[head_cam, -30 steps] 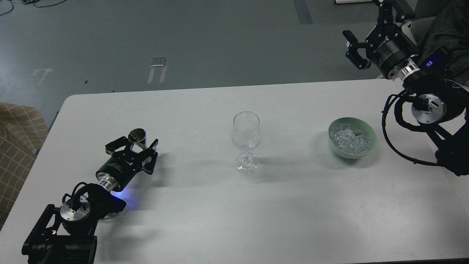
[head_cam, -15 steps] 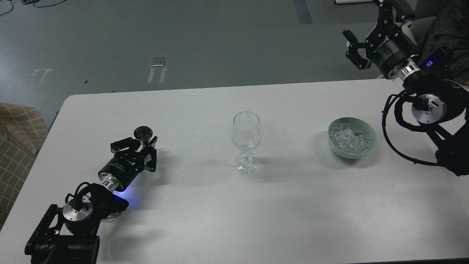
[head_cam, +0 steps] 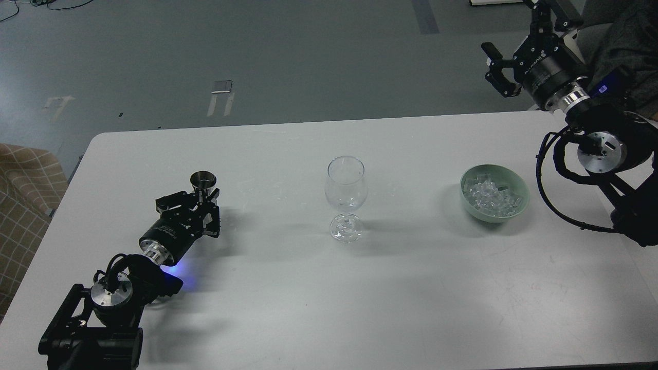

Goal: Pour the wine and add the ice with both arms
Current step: 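Lift the jigger with the left gripper and carry it toward the wine glass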

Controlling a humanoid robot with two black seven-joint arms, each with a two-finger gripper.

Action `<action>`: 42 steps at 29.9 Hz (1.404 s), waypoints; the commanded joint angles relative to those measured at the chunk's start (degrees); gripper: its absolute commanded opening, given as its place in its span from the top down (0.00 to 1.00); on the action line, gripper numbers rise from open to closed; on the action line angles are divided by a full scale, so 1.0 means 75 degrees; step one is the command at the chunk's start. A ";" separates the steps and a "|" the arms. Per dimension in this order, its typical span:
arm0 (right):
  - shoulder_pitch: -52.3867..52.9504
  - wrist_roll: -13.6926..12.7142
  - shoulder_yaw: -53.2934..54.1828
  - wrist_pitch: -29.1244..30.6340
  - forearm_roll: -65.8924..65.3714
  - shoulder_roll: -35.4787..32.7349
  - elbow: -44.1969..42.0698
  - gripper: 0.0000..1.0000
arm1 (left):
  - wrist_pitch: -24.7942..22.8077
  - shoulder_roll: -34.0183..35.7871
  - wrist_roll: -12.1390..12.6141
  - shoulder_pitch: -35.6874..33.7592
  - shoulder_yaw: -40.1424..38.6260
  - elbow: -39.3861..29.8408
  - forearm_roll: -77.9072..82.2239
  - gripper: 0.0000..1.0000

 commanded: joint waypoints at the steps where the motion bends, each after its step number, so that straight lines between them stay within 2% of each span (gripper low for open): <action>1: 0.0000 -0.0002 0.0000 0.0000 0.0001 0.0001 0.0000 0.00 | 0.0120 -0.0196 -0.0016 -0.0080 -0.0033 -0.0144 0.0000 1.00; 7: -0.0070 -0.0002 0.0000 0.0000 0.0001 -0.0010 0.0000 0.00 | 0.0998 -0.0185 -0.0004 -0.0151 0.0048 -0.0975 0.0070 1.00; 13: -0.0117 0.0009 0.0012 0.0000 0.0012 -0.0011 0.0011 0.00 | 0.1514 -0.0173 0.0019 -0.0162 0.0060 -0.1691 0.0163 1.00; 23: -0.0129 0.0021 0.0024 0.0000 0.0012 0.0001 0.0011 0.00 | 0.3306 -0.0138 0.0160 0.0072 0.0411 -0.4267 0.0246 1.00; 29: -0.0152 0.0021 0.0024 0.0011 0.0012 0.0001 0.0023 0.00 | 0.3986 -0.0220 0.0207 0.0072 0.0680 -0.5147 0.0350 1.00; 35: -0.0175 0.0021 0.0047 0.0000 0.0012 0.0013 0.0035 0.00 | 0.4281 -0.0337 0.0266 0.0142 0.1208 -0.5641 0.0714 1.00; 42: -0.0316 0.0033 0.0082 0.0011 0.0012 0.0001 0.0035 0.00 | 0.4292 -0.0735 0.0277 0.0154 0.1536 -0.5665 0.1206 1.00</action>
